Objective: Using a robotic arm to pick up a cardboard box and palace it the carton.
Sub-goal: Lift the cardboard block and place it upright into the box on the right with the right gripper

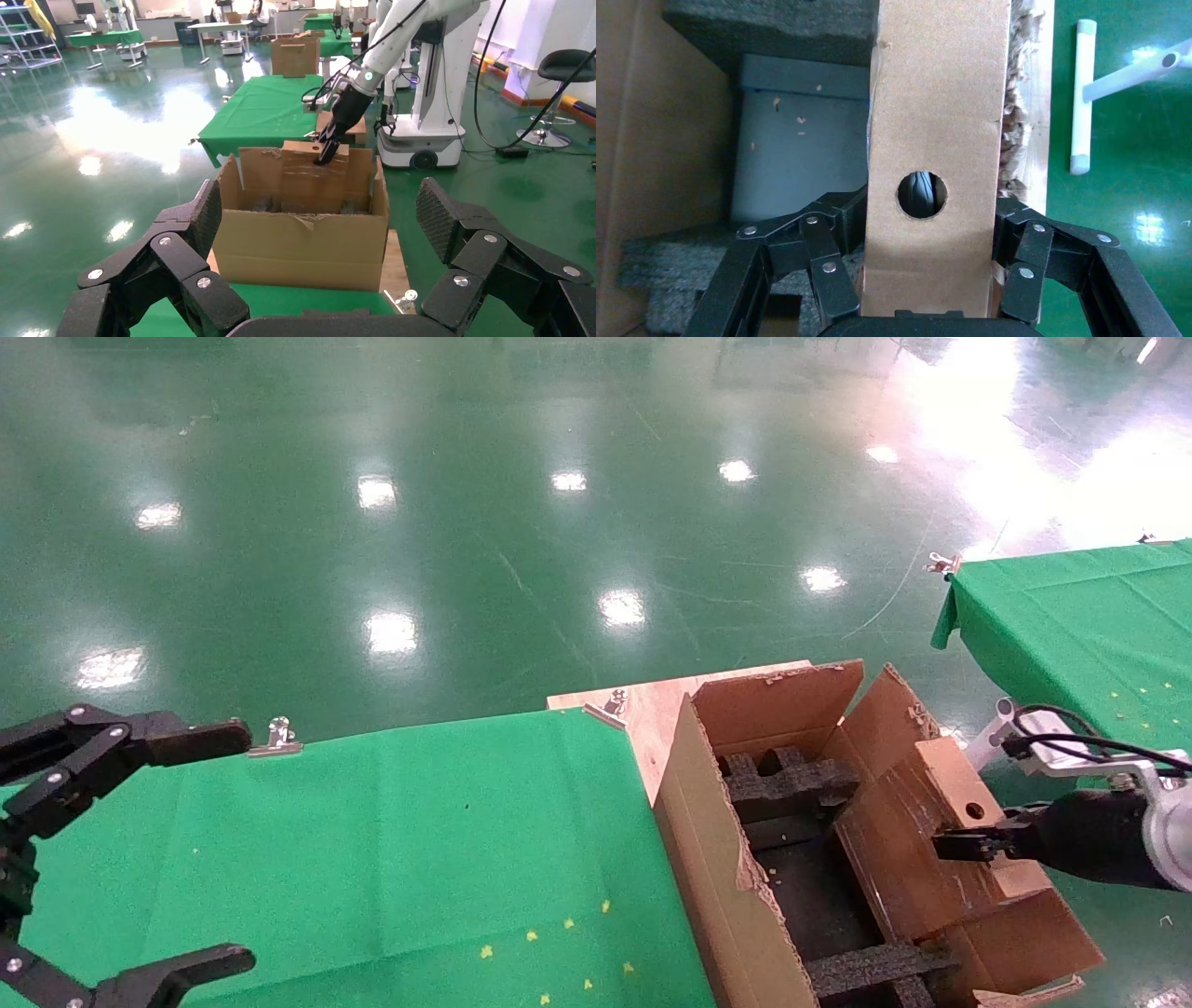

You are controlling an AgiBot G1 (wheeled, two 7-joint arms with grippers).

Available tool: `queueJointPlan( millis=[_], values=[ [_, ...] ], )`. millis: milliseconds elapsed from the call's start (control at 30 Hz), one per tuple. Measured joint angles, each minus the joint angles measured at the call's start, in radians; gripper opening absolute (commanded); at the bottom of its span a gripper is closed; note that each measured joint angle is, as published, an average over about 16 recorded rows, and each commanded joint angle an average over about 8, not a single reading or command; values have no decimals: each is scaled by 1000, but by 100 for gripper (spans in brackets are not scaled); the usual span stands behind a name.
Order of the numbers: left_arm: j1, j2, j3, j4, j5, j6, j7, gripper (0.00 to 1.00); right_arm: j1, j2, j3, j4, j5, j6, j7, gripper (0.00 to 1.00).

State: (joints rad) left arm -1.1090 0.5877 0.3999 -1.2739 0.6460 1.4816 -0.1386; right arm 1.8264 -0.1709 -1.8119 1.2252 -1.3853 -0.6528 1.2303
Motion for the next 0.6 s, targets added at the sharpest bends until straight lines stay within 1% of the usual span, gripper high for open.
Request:
queueJointPlan(
  millis=[300, 600],
  values=[
    [0, 0, 0, 0, 0, 0, 0, 100, -75, -83, -26, -76, 43, 72, -23, 0],
    [0, 0, 1, 0, 0, 0, 0, 100, -150, -169, -35, -170, 100, 123, -67, 0]
  ],
)
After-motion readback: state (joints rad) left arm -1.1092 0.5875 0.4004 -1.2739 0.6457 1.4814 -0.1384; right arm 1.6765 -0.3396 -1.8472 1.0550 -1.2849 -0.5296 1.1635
